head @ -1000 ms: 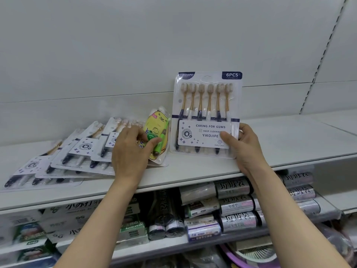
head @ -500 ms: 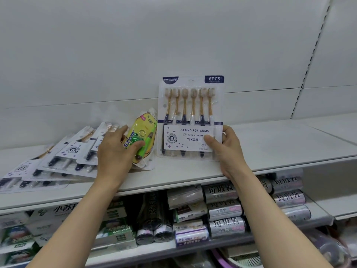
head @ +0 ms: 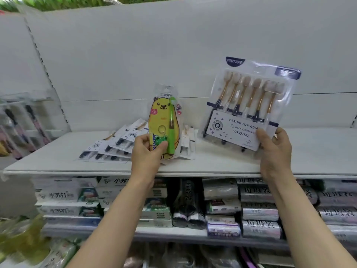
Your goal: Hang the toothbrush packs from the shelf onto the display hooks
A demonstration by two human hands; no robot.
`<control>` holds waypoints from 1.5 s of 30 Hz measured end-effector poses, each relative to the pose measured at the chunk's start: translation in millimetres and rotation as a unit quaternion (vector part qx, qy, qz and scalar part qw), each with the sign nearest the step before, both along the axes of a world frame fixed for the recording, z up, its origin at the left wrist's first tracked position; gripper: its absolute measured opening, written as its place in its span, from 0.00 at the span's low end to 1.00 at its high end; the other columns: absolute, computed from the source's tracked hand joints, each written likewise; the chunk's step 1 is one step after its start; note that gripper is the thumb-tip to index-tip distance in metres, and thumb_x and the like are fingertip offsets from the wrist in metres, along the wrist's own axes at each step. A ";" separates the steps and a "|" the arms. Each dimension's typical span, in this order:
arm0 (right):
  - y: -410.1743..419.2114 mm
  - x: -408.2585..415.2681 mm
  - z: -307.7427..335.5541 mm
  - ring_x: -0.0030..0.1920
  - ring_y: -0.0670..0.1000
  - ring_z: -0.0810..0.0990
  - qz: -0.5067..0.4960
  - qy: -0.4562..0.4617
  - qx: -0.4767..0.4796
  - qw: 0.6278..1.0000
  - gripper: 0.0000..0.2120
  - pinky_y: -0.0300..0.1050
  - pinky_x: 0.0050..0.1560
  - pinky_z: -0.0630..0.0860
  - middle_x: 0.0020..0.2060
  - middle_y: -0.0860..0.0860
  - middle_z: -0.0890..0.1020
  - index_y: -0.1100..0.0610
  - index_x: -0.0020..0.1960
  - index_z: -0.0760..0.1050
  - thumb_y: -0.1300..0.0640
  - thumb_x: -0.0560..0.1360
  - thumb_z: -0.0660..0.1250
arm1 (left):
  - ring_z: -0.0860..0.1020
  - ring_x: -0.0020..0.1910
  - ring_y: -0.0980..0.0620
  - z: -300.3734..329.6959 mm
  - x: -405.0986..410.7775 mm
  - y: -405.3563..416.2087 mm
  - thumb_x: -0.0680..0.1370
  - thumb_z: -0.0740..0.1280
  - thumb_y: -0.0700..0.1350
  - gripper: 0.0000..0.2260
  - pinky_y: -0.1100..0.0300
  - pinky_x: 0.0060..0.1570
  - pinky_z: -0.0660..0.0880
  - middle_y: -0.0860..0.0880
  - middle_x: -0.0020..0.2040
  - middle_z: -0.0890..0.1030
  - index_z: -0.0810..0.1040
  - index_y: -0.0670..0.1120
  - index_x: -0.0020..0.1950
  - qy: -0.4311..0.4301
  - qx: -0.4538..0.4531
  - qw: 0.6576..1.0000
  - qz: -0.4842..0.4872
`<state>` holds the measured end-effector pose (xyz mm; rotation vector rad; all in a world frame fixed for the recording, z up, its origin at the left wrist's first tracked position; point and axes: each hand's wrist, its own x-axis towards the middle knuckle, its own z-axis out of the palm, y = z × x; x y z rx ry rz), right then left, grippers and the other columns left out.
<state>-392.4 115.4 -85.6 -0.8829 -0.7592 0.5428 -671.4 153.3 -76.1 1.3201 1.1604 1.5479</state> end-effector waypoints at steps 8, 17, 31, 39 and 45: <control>-34.4 -115.9 23.9 0.50 0.50 0.85 0.012 -0.074 0.014 0.997 0.06 0.58 0.50 0.83 0.48 0.47 0.84 0.48 0.55 0.73 0.56 0.80 0.68 | 0.82 0.57 0.43 9.5 -114.3 -45.0 0.78 0.69 0.37 0.13 0.41 0.62 0.76 0.44 0.55 0.84 0.75 0.49 0.59 -0.102 0.004 0.995 -0.011; -52.1 -378.8 23.1 0.53 0.51 0.85 0.127 -0.052 0.002 0.991 0.08 0.54 0.55 0.82 0.53 0.51 0.85 0.51 0.57 0.75 0.53 0.79 0.69 | 0.82 0.53 0.47 -1.2 -346.3 -123.9 0.80 0.67 0.39 0.08 0.53 0.54 0.79 0.47 0.52 0.83 0.75 0.48 0.57 -0.150 0.052 0.987 0.036; -49.8 -727.3 -0.6 0.52 0.53 0.85 0.297 -0.070 -0.048 0.951 0.10 0.51 0.54 0.83 0.53 0.54 0.85 0.57 0.59 0.77 0.56 0.79 0.70 | 0.82 0.54 0.45 -39.4 -656.3 -176.4 0.78 0.69 0.39 0.09 0.46 0.57 0.78 0.43 0.54 0.83 0.75 0.43 0.57 -0.139 0.050 0.973 0.179; 32.1 -913.0 -28.1 0.46 0.48 0.85 0.384 -0.052 -0.045 0.921 0.11 0.40 0.45 0.83 0.50 0.53 0.85 0.60 0.61 0.76 0.60 0.79 0.69 | 0.82 0.57 0.43 -62.1 -812.5 -131.7 0.79 0.68 0.39 0.11 0.44 0.60 0.77 0.43 0.55 0.84 0.75 0.42 0.61 -0.146 0.030 0.956 0.251; 123.7 -1058.4 -30.4 0.42 0.45 0.85 0.420 -0.036 -0.046 0.905 0.08 0.38 0.41 0.80 0.45 0.49 0.85 0.58 0.57 0.77 0.60 0.79 0.69 | 0.83 0.55 0.46 -49.1 -946.4 -46.7 0.80 0.67 0.40 0.11 0.45 0.59 0.78 0.43 0.56 0.84 0.75 0.41 0.62 -0.114 0.020 0.956 0.269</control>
